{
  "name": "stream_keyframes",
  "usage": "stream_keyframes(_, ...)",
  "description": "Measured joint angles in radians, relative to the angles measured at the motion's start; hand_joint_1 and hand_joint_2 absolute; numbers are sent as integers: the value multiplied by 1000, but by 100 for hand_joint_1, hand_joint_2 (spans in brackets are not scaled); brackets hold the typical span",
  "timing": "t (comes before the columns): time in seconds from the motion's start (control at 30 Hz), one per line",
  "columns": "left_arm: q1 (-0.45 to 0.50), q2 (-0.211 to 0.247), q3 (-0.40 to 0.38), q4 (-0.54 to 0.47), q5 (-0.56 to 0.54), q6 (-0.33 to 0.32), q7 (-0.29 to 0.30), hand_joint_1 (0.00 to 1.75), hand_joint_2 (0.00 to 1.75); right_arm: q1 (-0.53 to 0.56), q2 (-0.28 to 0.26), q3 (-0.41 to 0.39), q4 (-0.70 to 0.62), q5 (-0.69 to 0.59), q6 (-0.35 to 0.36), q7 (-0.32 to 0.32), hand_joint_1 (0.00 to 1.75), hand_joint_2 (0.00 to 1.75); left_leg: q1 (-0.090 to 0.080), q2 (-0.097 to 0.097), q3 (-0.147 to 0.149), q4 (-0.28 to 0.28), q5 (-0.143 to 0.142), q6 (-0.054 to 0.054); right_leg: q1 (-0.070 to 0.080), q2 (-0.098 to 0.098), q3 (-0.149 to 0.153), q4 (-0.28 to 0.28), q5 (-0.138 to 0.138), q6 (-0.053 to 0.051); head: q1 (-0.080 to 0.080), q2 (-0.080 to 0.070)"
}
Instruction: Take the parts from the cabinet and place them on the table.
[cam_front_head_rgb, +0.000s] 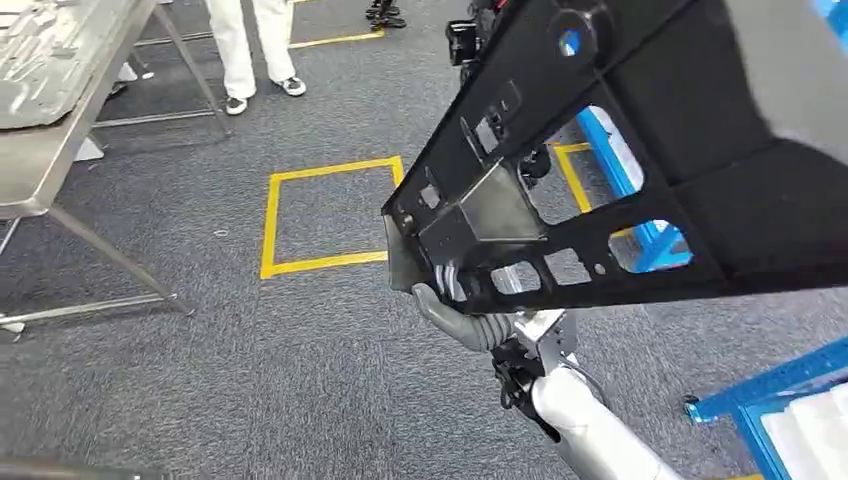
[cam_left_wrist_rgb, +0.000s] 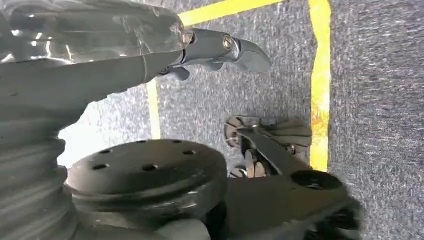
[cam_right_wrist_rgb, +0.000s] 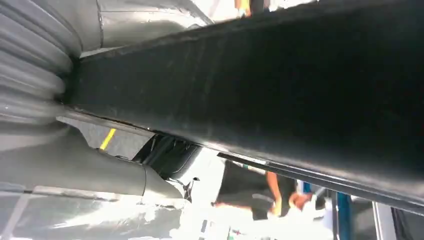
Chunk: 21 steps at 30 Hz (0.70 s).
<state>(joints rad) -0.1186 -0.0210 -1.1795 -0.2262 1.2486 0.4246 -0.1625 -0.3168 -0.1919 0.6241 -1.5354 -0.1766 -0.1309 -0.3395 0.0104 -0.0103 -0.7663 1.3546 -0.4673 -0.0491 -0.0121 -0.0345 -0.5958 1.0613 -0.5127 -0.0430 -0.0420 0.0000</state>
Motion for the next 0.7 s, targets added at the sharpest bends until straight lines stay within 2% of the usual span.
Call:
stream_keyframes(0.03,-1,0,0,0,-1,0,-2,0,175,1,0,0,0,0,-2,2,175,175,-1,1,8,-14,18,3,2,-12,2,0,-2,-1,-3,0)
stream_keyframes(0.07,0,0,0,0,-1,0,-2,0,175,1,-1,0,-2,1,-2,3,175,175,-2,3,39,-75,56,9,4,-25,5,0,-5,-1,-6,0)
stream_keyframes(0.1,1,0,0,0,-1,0,-2,0,175,1,-1,0,-6,2,-3,3,175,175,-6,13,85,-161,99,16,6,-36,10,0,-7,-1,-7,0)
stream_keyframes(0.13,1,0,0,0,-1,0,-2,0,175,0,-1,0,-10,3,-4,3,175,175,-15,49,129,-244,134,27,6,-47,16,-1,-10,0,-10,0)
stream_keyframes(0.17,-1,1,0,0,-1,0,-2,0,175,1,-2,0,-13,3,-5,3,175,175,-29,107,147,-291,126,37,8,-57,18,-2,-12,3,-10,0)
stream_keyframes(0.2,-5,1,0,0,-1,0,-3,0,175,1,-3,0,-14,3,-6,3,175,175,-36,105,148,-304,125,41,11,-68,19,-3,-15,8,-12,0)
stream_keyframes(0.3,2,2,0,0,-1,0,-3,0,175,1,-2,0,-18,3,-6,6,175,175,-39,66,147,-319,131,56,11,-109,34,-16,-18,19,-10,0)
stream_keyframes(0.33,5,1,0,0,-1,0,-3,0,175,0,-3,0,-22,3,-6,6,175,175,-22,49,165,-339,143,58,10,-92,36,-9,-26,26,-6,0)
stream_keyframes(0.37,4,1,0,0,-1,0,-4,0,175,0,-4,-1,-23,3,-7,6,175,175,-23,38,170,-348,145,63,5,-35,30,17,-41,28,-1,0)
stream_keyframes(0.4,1,2,0,0,-1,0,-4,0,175,0,-4,-1,-23,5,-6,5,175,175,-21,28,171,-348,148,69,4,1,-1,80,-77,29,1,0)
stream_keyframes(0.43,-2,2,0,0,-1,1,-4,0,175,3,-6,-1,-23,5,-6,5,175,175,-20,15,171,-348,148,70,3,20,-40,160,-112,31,9,0)
stream_keyframes(0.47,-3,1,0,0,-1,1,-4,0,175,8,-7,-1,-23,5,-6,7,175,175,-20,-2,171,-347,147,71,1,27,-80,231,-135,35,16,0)
stream_keyframes(0.5,-3,1,0,0,-1,0,-4,0,175,11,-10,-1,-23,6,-7,7,175,175,-20,-18,171,-346,147,71,-1,29,-109,272,-139,38,19,0)
stream_keyframes(0.53,-1,0,0,0,-1,0,-4,0,175,11,-12,-1,-23,6,-7,7,175,175,-18,-31,172,-344,145,69,-2,30,-114,266,-119,41,24,0)
stream_keyframes(0.57,1,0,0,0,-1,0,-4,0,175,11,-12,-1,-23,6,-7,7,175,175,-16,-45,172,-340,143,66,-4,31,-100,220,-80,42,27,0)
stream_keyframes(0.6,2,0,0,0,-1,0,-4,0,175,10,-12,-1,-23,6,-7,7,175,175,-13,-61,172,-333,138,60,-8,35,-67,136,-26,46,31,0)
stream_keyframes(0.63,1,0,0,0,-1,0,-4,0,175,10,-12,-1,-23,6,-7,7,175,175,-10,-74,171,-324,132,53,-14,55,-32,54,20,51,35,0)
stream_keyframes(0.67,0,1,0,0,-1,0,-4,0,175,11,-13,-1,-22,6,-7,7,175,175,-9,-84,164,-314,124,45,-22,107,-16,20,10,55,40,0)
stream_keyframes(0.7,-1,1,0,0,-1,0,-4,0,175,10,-13,-1,-24,6,-7,7,175,175,-10,-95,153,-297,119,38,-21,109,-18,8,8,46,45,0)
